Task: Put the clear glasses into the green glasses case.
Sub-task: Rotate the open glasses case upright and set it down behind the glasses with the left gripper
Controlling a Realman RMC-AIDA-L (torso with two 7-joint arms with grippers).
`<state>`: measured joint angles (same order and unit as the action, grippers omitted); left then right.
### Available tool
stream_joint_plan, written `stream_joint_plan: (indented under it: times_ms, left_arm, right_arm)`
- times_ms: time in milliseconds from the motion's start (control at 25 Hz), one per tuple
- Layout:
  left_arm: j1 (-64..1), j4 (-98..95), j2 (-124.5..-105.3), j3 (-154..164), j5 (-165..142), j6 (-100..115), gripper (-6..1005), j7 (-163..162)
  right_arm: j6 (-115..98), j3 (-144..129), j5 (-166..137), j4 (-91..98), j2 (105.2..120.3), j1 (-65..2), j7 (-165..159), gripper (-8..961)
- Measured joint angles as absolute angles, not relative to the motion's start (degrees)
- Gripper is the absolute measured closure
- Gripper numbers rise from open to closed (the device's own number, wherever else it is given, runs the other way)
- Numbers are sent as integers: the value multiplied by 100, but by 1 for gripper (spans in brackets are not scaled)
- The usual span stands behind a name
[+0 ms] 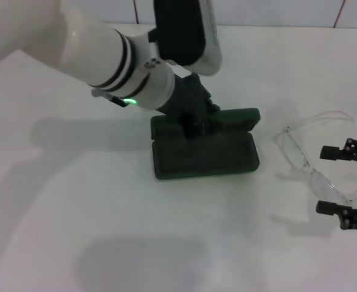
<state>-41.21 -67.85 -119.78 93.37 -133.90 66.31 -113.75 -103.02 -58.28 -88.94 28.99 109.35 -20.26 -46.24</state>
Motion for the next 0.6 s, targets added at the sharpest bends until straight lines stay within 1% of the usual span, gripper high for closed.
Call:
stream_joint_plan:
  times_ms: [600]
  left_arm:
    - [-4397, -6854, -12002, 10048, -13322, 6433, 785, -11364]
  right_arm:
    - [-10380, -5801, -8895, 2899, 10924, -1956, -4551, 168]
